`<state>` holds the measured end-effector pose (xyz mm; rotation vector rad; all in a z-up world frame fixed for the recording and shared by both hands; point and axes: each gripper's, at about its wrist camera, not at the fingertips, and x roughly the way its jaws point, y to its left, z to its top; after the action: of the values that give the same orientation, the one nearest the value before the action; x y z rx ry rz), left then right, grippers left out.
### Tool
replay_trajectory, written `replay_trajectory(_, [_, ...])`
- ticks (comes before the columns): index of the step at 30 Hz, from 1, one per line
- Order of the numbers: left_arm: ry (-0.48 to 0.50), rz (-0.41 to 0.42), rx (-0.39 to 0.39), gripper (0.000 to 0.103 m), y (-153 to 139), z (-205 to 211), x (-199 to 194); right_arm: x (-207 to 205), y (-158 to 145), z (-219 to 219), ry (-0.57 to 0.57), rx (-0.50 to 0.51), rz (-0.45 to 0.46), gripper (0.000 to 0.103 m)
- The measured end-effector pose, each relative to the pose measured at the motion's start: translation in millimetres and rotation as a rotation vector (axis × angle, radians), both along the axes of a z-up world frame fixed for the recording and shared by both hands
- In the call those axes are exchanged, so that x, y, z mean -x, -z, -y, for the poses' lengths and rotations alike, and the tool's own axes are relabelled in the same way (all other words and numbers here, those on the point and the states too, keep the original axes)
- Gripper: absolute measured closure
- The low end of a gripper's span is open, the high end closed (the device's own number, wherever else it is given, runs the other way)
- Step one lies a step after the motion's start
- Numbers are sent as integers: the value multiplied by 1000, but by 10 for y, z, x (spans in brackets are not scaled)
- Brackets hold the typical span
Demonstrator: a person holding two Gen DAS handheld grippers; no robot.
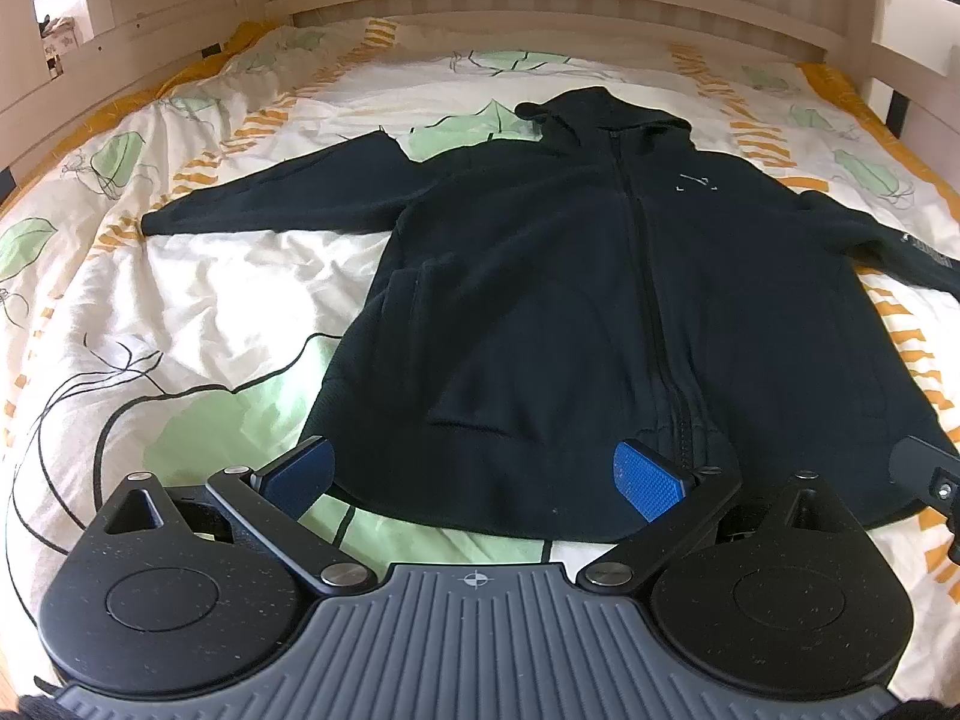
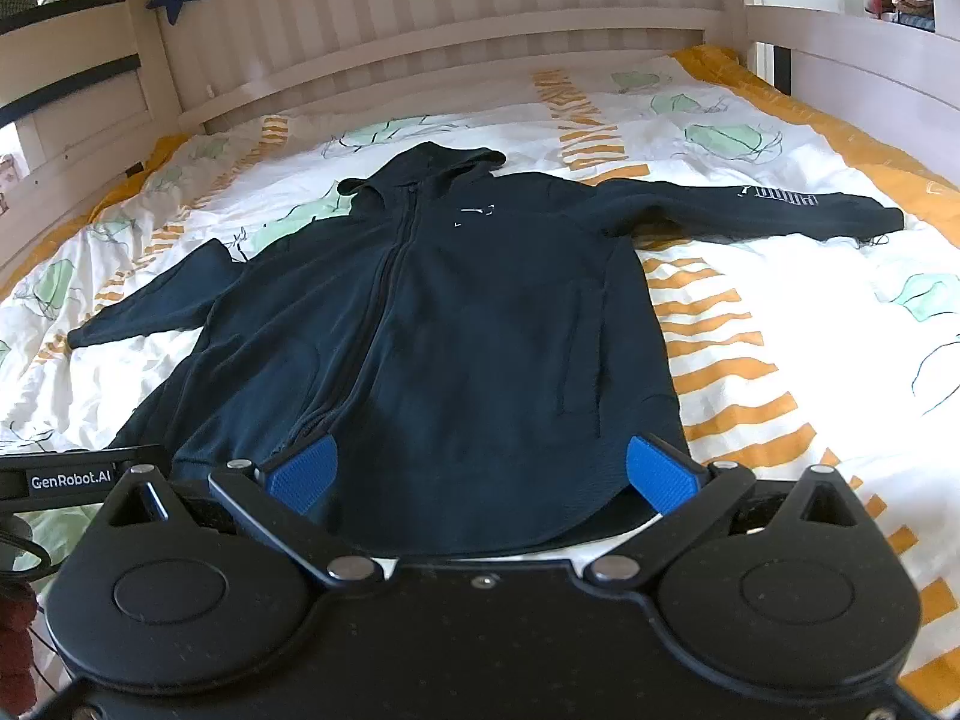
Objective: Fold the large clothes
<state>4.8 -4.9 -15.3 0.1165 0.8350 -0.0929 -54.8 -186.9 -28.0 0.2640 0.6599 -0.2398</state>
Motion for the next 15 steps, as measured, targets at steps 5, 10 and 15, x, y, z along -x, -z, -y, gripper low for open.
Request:
replay_trajectory(5, [-2, -8, 3, 2, 33, -1, -25, -34, 26, -17, -8, -3, -11, 1])
replay_trajectory(10, [2, -18, -3, 2, 72, -1, -53, -62, 32, -24, -10, -7, -15, 1])
replay_trajectory(15, [8, -12, -13, 2, 74, 21, -70, -85, 58, 0, -12, -18, -21, 1])
